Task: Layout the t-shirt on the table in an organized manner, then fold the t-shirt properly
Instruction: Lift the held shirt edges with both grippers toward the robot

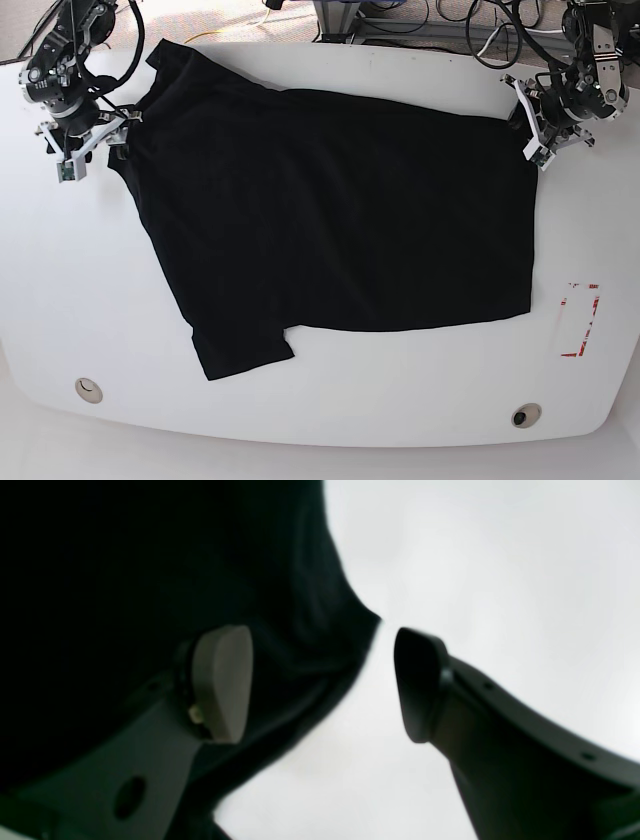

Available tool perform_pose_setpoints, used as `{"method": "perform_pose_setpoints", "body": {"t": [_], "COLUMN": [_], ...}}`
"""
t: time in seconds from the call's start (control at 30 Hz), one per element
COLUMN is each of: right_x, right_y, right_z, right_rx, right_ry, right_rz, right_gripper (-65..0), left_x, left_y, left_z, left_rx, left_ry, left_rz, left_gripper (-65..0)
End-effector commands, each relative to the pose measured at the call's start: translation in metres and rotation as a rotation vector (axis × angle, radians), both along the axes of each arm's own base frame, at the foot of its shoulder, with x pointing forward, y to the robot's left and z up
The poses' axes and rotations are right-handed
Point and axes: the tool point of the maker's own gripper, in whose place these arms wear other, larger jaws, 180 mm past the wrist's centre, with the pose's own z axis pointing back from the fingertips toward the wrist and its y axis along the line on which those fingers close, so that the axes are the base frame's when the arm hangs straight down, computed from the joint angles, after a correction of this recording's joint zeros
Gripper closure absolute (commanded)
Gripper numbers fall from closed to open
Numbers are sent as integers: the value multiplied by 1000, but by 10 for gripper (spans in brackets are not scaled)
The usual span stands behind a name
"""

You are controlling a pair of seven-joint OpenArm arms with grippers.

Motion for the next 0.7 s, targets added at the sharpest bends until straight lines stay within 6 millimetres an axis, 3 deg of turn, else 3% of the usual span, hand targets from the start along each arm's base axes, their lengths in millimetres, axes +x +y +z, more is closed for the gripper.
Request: {"method": "perform_pose_setpoints", "body": {"t": [0.0, 0.33, 0.5, 0.67], "right_x": [2, -12, -18, -25], "right_y": [-6, -4, 2, 7], "right_z": [4, -26, -35, -41], "right_rx": [22, 135, 199, 217], "right_ry": [-30, 25, 48, 71], "right_rz": [-18, -60, -70, -72], "right_gripper": [-431, -431, -431, -431], "left_x": [-1, 0, 1, 2], "left_y": [7, 10, 10, 10], "left_z": [2, 3, 4, 4], "left_rx": [29, 37, 37, 38], "left_ry": [6, 4, -1, -3], "left_rz": [1, -1, -1, 0], "left_gripper": [-146, -79, -7, 0]}}
